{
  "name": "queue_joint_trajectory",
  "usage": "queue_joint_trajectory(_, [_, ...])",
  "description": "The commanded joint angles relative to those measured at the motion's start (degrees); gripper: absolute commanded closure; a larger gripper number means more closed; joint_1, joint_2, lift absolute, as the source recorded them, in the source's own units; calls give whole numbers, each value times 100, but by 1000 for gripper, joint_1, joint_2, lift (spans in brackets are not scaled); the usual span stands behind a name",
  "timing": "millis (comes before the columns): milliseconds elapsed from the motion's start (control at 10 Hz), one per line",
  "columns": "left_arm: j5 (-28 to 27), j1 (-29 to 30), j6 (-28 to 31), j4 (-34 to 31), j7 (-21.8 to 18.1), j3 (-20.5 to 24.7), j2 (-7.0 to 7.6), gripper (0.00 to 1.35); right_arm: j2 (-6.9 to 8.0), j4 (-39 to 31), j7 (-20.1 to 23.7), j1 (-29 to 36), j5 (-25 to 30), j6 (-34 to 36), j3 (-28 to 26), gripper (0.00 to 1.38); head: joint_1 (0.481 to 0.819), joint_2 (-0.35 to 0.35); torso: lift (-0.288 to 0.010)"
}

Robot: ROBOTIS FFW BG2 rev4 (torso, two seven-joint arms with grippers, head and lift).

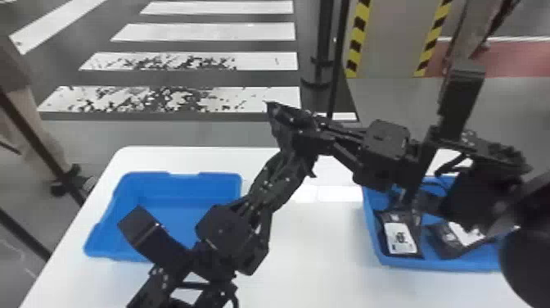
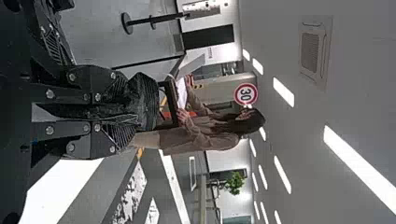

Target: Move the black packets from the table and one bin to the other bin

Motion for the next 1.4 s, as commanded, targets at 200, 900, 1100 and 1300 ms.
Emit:
queue_joint_trajectory(200, [21,35,-225,84,53,11,-14,1190,-8,-65,-87,87,-7,-99,-10,1111,680,40,-110])
queue_joint_trajectory(900, [249,147,-197,394,114,263,-120,502,62,-1007,-342,635,542,-394,-1495,1111,638,-26,-110])
queue_joint_trajectory(1100, [295,175,-394,478,167,297,-146,481,89,-1021,-377,944,828,-394,-2135,1111,632,-73,-110])
queue_joint_trajectory(1300, [398,189,-731,633,255,274,-155,441,89,-557,-377,1183,1159,-535,-2684,1111,635,-136,-110])
